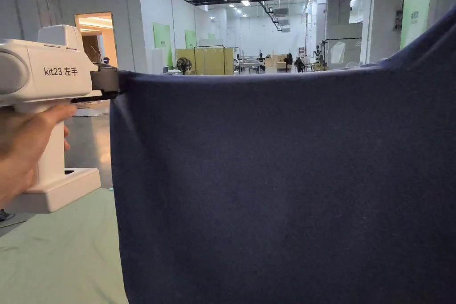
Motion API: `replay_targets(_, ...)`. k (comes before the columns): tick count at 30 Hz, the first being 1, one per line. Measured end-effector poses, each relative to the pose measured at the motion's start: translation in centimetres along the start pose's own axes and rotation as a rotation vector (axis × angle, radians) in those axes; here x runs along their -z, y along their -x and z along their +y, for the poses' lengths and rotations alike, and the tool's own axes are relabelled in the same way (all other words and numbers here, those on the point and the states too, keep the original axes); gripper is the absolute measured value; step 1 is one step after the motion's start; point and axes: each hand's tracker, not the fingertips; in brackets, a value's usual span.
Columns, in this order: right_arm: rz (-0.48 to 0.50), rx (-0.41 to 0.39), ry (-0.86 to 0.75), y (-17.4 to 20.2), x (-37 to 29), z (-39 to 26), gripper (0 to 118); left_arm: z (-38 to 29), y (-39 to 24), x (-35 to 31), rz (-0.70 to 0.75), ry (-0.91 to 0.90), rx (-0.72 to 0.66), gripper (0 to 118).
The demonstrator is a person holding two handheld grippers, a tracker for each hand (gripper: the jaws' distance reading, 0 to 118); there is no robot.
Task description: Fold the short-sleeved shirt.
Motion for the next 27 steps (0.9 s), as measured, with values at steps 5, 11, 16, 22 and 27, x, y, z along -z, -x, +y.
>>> replay_targets(5, 0.005, 0.029, -0.002, 2.0, 3.6, -0.7, 2, -1.3, -0.9, 4.2, 0.014, 0.011, -0.048, 7)
replay_targets(11, -0.031, -0.01, 0.046, 5.1, 8.9, -3.2, 2, -2.8, -0.5, 10.8, 0.021, 0.066, -0.037, 7)
replay_targets(16, -0.047, -0.012, 0.035, 7.6, 11.4, -3.5, 2, -4.4, 1.1, 14.7, 0.018, 0.07, -0.112, 7)
replay_targets(22, -0.048, -0.108, 0.007, 10.0, 13.4, -3.0, 2, -5.4, 2.0, 16.4, 0.033, 0.086, -0.077, 7)
replay_targets(27, -0.034, -0.072, 0.026, 10.5, 14.2, -4.8, 2, -7.7, 2.6, 17.2, 0.019, 0.091, -0.133, 7)
